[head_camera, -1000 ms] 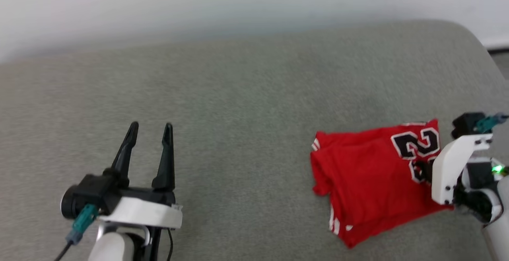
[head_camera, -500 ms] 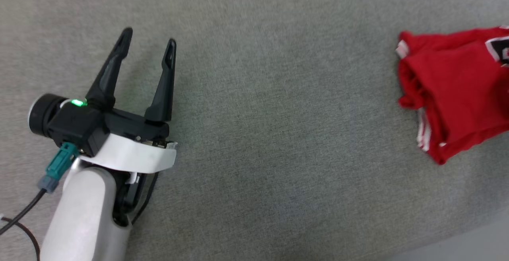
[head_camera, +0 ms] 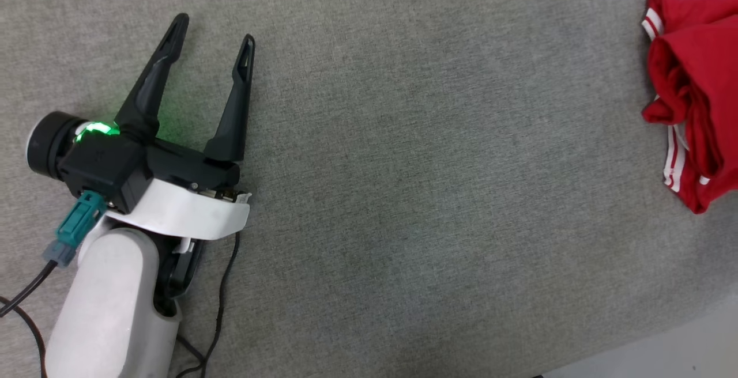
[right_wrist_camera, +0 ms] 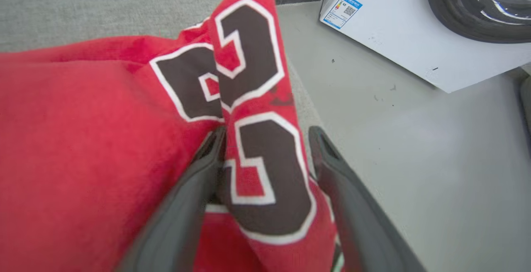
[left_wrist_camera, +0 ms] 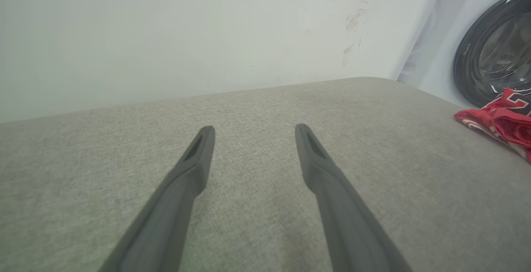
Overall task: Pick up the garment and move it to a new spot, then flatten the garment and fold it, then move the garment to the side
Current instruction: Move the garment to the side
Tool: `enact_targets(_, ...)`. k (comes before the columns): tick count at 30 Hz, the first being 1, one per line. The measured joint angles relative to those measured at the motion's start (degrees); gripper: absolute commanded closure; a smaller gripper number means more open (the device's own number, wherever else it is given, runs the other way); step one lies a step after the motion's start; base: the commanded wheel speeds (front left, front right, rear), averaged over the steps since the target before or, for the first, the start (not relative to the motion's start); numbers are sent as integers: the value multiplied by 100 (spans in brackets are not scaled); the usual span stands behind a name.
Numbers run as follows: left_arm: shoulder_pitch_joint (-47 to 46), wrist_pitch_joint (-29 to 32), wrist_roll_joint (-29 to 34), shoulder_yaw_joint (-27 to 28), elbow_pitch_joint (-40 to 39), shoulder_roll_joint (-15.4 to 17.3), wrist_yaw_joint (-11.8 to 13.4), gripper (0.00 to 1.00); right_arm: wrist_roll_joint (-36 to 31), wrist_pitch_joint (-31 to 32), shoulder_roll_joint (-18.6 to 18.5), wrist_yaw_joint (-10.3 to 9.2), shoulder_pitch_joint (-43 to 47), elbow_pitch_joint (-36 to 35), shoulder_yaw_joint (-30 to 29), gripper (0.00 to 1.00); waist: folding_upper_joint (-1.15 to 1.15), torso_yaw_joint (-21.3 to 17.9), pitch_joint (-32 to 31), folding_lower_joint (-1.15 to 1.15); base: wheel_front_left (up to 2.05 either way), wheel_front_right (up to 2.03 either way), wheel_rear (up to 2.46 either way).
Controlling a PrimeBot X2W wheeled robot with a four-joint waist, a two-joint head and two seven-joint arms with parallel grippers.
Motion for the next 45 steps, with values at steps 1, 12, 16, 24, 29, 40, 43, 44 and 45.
enact_targets(1, 9, -18, -4, 0, 42, -1, 3, 0, -110, -79, 35, 0, -16, 80, -102, 0, 0, -3, -37, 0, 0, 0, 0)
enact_targets(12, 593, -414, -230, 32, 670, -278, 209, 0, -798, -756, 267, 1, 492, -269, -324, 0, 0, 2, -1001, 0, 0, 0, 0)
enact_targets(16, 989, -514, -339, 97, 907, -415, 332, 0, -670, -834, 421, 1, 1118, -813, -183, 0, 0, 49, -1526, -1, 0, 0, 0)
enact_targets(24, 1714, -604, -532, 188, 1262, -670, 530, 0, -341, -666, 1102, 1, 2728, -2279, -12, 0, 0, 268, -2556, -1, 0, 0, 0)
enact_targets(29, 1908, -635, -578, 204, 1454, -745, 570, 0, -199, -588, 1484, 1, 3461, -2952, 208, 0, 0, 563, -2990, -2, 0, 0, 0)
enact_targets(40, 2159, -659, -650, 421, 1864, -730, 650, 0, -172, -821, 1914, 1, 4021, -3595, 1053, 0, 0, 1246, -3618, -2, 0, 0, 0)
enact_targets(43, 2309, -661, -642, 522, 1931, -683, 706, 0, -122, -918, 1981, 1, 4283, -3875, 1217, 0, 0, 1385, -3837, -2, 0, 0, 0)
enact_targets(44, 2355, -661, -630, 530, 1937, -676, 711, 0, -118, -927, 1981, 1, 4347, -3945, 1226, 0, 0, 1409, -3885, -2, 0, 0, 0)
enact_targets(45, 2395, -661, -616, 530, 1935, -676, 712, 0, -104, -935, 1982, 1, 4423, -4022, 1239, 0, 0, 1427, -3929, -2, 0, 0, 0)
